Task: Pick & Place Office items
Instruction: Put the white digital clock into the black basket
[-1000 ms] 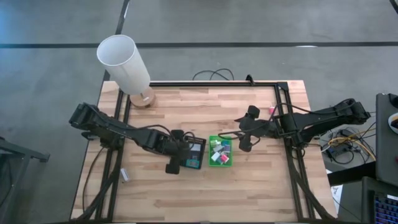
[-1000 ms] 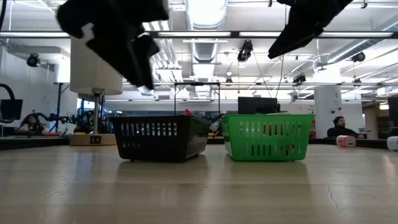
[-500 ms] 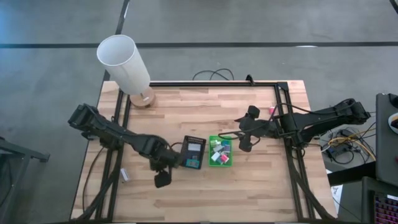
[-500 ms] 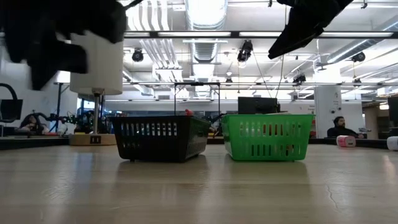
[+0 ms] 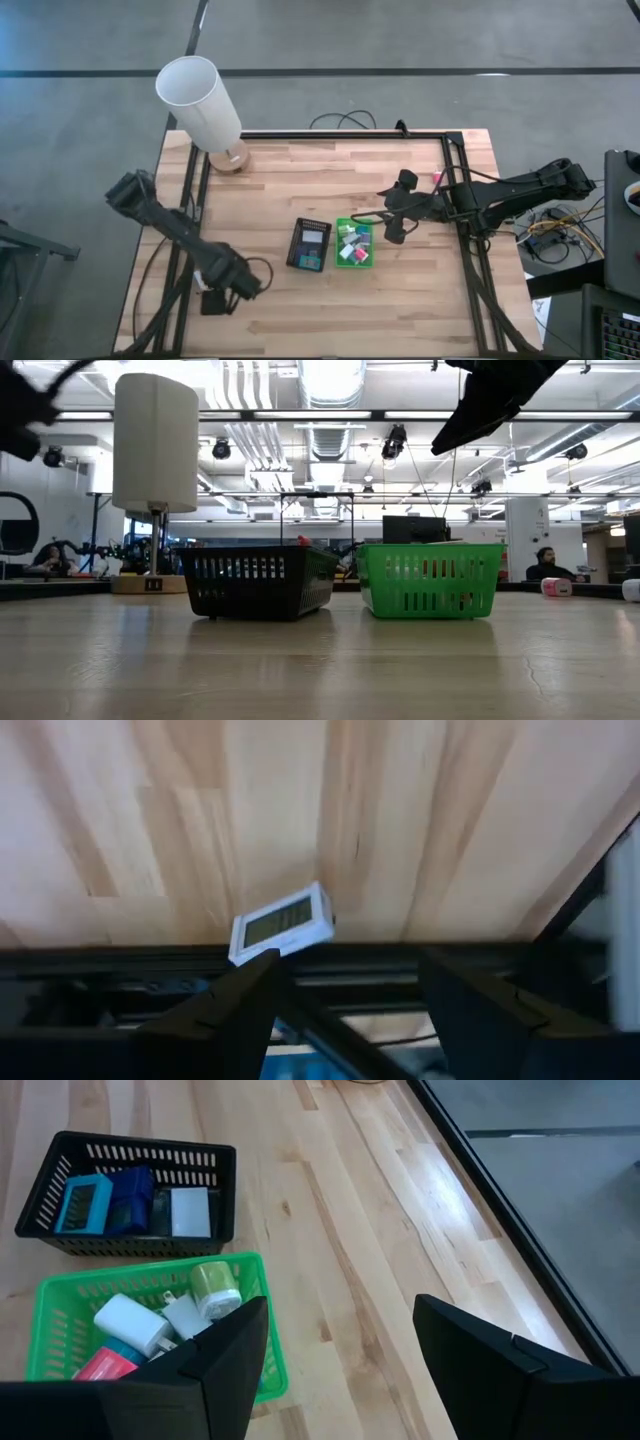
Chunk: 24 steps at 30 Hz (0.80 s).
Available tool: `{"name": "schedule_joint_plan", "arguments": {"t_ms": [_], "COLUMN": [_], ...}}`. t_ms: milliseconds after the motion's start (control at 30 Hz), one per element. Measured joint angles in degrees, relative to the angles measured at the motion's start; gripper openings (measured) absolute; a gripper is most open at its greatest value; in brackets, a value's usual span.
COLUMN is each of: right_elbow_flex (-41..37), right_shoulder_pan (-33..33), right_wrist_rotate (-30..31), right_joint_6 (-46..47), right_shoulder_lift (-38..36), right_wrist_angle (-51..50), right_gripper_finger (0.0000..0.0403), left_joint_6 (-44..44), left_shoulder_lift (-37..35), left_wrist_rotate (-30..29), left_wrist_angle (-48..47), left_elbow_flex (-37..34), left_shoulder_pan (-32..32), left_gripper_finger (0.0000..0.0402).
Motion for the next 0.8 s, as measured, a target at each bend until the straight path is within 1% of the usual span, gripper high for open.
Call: {"name": "schedule_joint_plan", "arguments": {"t_ms": [133,300,400,667,800], "right_elbow_flex": [0.0,0.0,0.0,0.0,0.0], "right_shoulder_pan": [0.0,0.0,0.0,0.0,0.0], "right_wrist_rotate": [0.1,0.2,0.2,0.2,0.2], "right_joint_6": [-0.9,-1.8,-2.9,-3.0,-2.9], "right_shoulder_lift": [0.0,0.0,0.0,0.0,0.0], "right_wrist_angle": [0.0,0.1,0.4,0.5,0.5], "right_gripper_finger": [0.0251,0.0247,0.0247,0.0244,0.0247], "left_joint_6": [5.0,9.1,11.0,15.2,16.5], "left_shoulder_lift": [0.0,0.0,0.0,0.0,0.0], "left_wrist_rotate": [-0.1,-0.3,-1.7,-8.2,-8.5], "left_wrist_angle": [0.0,0.0,0.0,0.6,3.3], "left_elbow_flex": [-2.3,-5.7,-7.5,-10.1,-10.4], "left_shoulder_pan": [-4.2,-8.9,-10.9,-11.7,-11.7], "left_gripper_finger": [0.0245,0.0245,0.0245,0.0245,0.0245]}}
